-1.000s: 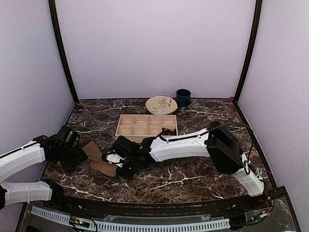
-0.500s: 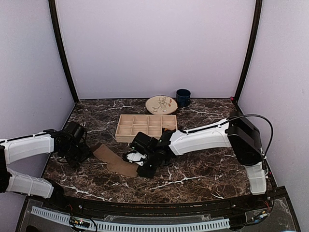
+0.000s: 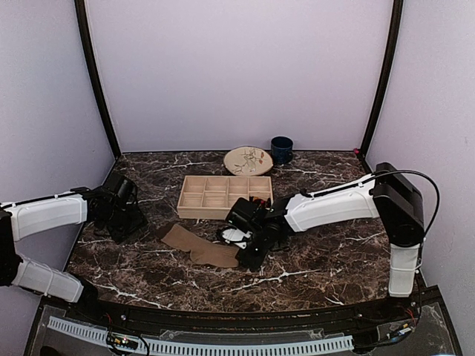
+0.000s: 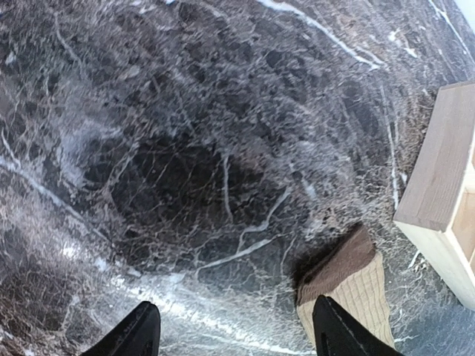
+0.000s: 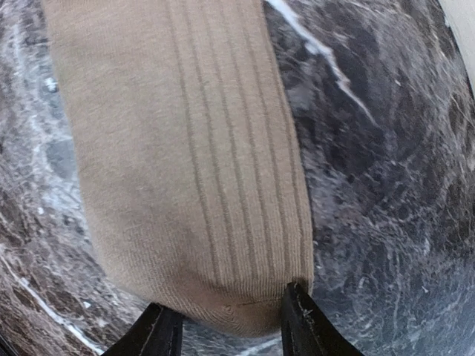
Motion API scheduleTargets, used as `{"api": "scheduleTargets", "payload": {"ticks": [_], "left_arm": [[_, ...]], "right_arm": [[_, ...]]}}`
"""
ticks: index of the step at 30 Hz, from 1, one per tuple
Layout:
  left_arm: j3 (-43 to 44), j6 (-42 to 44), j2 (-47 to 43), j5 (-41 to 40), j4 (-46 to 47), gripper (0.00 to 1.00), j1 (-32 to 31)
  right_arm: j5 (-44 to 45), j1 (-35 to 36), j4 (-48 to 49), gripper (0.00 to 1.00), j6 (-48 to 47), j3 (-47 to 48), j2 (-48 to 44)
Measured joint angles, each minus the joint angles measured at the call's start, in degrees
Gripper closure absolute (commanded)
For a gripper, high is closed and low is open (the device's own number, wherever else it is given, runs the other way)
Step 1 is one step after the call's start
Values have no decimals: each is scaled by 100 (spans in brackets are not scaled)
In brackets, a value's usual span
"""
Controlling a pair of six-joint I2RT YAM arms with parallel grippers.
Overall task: Roll the socks
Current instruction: Move the sock to the center of the board.
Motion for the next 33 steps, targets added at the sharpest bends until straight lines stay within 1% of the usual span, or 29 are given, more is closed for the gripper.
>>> {"api": "scheduleTargets", "payload": {"ticks": [3, 7, 8, 10, 11, 17, 22, 26, 33], "left_arm": [[20, 155, -2, -57, 122, 29, 0], [20, 341, -2, -122, 234, 29, -44], [20, 387, -2, -146, 262, 29, -61], [20, 479, -2, -205, 291, 29, -111], [20, 525, -2, -232, 295, 29, -149], [20, 837, -68, -376, 321, 29, -286], [20, 1121, -105, -466, 457, 29, -308], [68, 1351, -33, -496, 549, 30, -341], [492, 1878, 411, -483, 662, 32, -463]], "right_arm": [[201, -114, -98, 52, 166, 24, -2], [555, -240, -273, 43, 437, 114, 26], [625, -273, -299, 40, 501, 131, 31], [745, -315, -382, 27, 595, 181, 42], [831, -330, -439, 24, 623, 225, 59], [1086, -356, -850, 22, 743, 671, 269], [1187, -354, -1008, 21, 905, 955, 334], [1233, -354, -1019, 21, 1196, 977, 299], [1375, -354, -1003, 21, 1858, 973, 11]]}}
